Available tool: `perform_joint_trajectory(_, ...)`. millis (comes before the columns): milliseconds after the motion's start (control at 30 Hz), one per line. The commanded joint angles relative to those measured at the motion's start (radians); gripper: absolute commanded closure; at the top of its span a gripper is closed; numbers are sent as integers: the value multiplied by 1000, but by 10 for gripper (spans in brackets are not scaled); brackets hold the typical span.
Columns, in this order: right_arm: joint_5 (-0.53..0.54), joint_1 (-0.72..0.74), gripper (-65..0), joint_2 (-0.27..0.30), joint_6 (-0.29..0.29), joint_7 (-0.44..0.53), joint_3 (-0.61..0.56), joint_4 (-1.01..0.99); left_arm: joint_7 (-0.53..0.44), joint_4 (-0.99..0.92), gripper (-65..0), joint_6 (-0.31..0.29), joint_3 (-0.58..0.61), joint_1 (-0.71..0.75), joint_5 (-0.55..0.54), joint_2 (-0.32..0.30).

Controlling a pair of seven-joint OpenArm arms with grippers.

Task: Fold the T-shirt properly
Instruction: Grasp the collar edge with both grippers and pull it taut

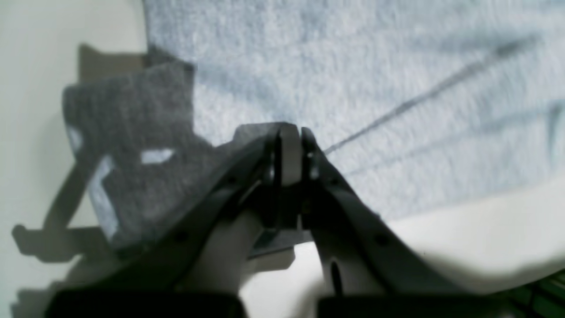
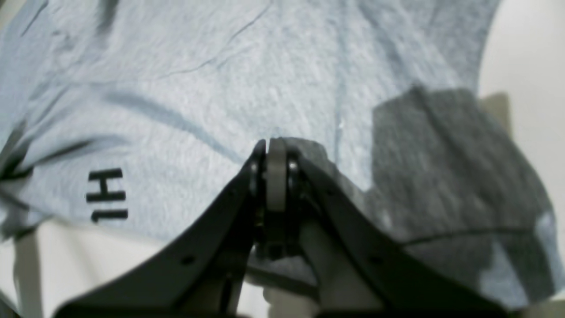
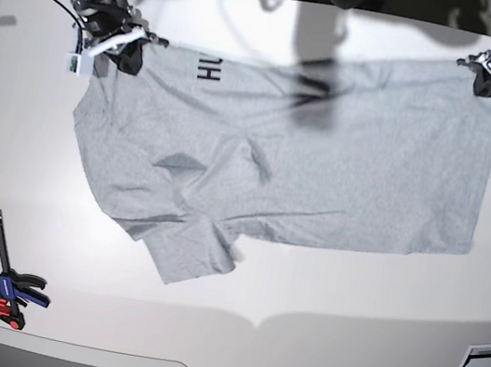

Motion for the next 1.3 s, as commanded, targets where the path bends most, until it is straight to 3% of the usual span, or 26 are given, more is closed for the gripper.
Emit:
perform_joint_trajectory(0,-138,-37,0,18,-74,-159,17,-23,23,6,0,11,-13,17,3,-14)
perform_joint_trajectory(167,-74,-37,0,21,-52,-172,51,-23,26,6,0,11,-15,22,4,-11)
perform_joint_trajectory(1267,-75,-220,0,21,-45,-161,56,58,49,6,0,-11,-16,56,3,-11)
